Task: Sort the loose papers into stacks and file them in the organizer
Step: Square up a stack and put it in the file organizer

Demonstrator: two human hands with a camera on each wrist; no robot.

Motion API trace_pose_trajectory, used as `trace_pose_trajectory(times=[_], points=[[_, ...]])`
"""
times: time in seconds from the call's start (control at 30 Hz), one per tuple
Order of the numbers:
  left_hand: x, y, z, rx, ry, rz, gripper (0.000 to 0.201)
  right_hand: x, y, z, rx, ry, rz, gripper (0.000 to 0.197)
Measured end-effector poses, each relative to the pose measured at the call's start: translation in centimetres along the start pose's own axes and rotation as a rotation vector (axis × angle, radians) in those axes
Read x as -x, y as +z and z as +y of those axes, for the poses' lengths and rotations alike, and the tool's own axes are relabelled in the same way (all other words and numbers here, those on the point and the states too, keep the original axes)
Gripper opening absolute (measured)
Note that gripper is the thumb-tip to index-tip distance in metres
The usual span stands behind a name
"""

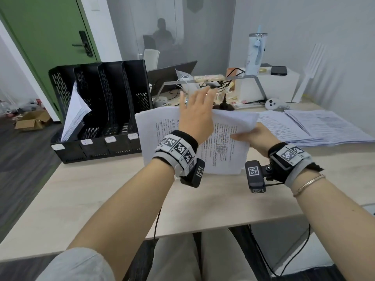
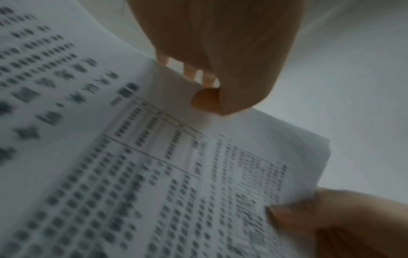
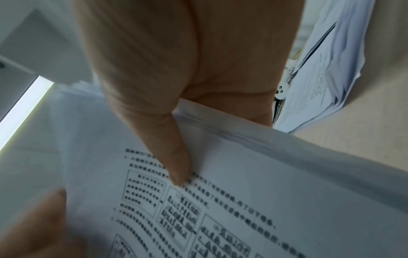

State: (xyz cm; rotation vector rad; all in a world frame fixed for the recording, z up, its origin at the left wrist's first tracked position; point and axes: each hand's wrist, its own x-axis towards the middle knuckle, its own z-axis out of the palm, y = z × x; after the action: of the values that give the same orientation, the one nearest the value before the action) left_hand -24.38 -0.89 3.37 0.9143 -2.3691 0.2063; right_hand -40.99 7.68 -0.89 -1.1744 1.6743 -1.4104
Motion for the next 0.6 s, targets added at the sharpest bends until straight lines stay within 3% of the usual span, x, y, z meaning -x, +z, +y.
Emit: trace_pose_trajectory(times=[0.07,0.23,0.3,0.37,0.47,0.53,0.6], points=[[-0.2,0.0,-1.2,-0.085,-0.005,-0.092,0.056,0.1,-0.6,0.2,-0.008,0.011,-0.005,0.036],[-0.6,-1.0,-3.1,-0.103,-0.06,-0.174,0.036,0.1,-1.1,0.9,-0.079,0.037,0.019,0.027],[-0.9,-1.8,-3.5,-0.17,-0.045,-0.23,0.021,0.0,-1.3,1.3,-0.076,0.005,0.014,0.033],[-1.1,-2.4,-4.1,-0.124,-0.061,-0.17,0.023,-0.3,-1.4,1.9,-0.055,-0.023,0.089,0.055],[-1.2,-2.7,-5.0,0.091,-0.159,-0.028,0.029,-0.6,-1.4,2.6,-0.032,0.076,0.314,0.093],[-1.2,-2.9,-5.7,0.269,-0.228,0.032,0.029,-0.6,-1.1,2.9,-0.142,0.111,0.299,0.099],[-1.2,-3.1,-6.1,0.49,-0.284,0.079,0.027,-0.5,-0.3,2.5,-0.269,0.121,0.23,0.092]])
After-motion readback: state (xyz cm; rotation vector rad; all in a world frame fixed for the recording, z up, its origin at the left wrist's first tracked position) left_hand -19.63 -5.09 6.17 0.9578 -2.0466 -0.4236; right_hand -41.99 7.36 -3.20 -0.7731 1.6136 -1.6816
